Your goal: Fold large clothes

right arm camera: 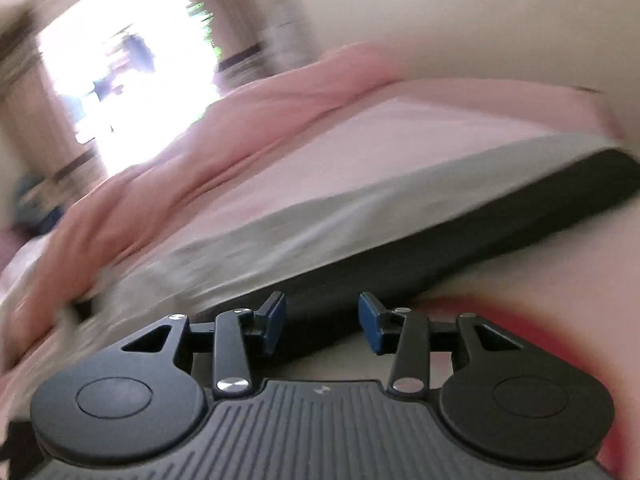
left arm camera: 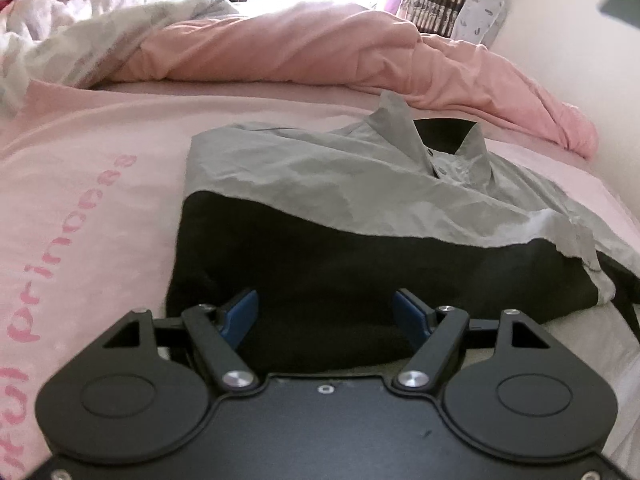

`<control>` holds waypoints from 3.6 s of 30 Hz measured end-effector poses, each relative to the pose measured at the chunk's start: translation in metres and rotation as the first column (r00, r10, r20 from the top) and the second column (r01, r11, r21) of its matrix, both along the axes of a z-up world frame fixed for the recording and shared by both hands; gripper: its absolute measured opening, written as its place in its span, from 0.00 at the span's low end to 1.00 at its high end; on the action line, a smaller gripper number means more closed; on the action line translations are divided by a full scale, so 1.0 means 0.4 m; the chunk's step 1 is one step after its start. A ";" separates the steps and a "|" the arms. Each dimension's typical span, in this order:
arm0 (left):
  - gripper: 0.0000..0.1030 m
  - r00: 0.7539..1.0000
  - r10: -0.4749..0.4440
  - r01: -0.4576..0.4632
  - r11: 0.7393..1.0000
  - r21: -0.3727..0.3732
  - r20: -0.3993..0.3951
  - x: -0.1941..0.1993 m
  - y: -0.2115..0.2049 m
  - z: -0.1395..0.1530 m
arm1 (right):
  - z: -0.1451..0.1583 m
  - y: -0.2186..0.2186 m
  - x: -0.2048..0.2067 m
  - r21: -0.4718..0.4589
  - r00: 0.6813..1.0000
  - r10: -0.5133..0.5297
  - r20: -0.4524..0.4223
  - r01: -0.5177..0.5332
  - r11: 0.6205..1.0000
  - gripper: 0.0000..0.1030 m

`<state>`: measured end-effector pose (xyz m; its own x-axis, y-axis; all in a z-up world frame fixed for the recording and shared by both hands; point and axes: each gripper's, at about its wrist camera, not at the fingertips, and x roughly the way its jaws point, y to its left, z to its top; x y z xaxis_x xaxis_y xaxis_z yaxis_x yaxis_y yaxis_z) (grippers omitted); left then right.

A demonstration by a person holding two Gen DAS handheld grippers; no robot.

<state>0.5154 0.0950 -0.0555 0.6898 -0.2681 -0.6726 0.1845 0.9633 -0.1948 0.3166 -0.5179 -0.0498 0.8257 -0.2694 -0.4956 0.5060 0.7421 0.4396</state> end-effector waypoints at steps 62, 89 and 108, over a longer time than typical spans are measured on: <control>0.74 0.999 0.032 -0.033 0.992 -0.119 -0.008 -0.026 0.059 -0.004 | 0.146 0.685 0.239 -0.280 0.694 0.720 -0.018 -0.695 0.662 0.54; 0.74 1.000 0.012 -0.016 0.988 -0.153 -0.022 -0.001 -0.008 0.009 | 0.124 0.701 0.309 -0.189 0.724 0.690 -0.001 -0.677 0.711 0.46; 0.03 0.996 0.077 -0.062 0.944 -0.323 0.034 0.049 -0.027 0.022 | 0.027 0.260 0.139 0.051 0.896 0.444 0.026 -0.444 0.894 0.51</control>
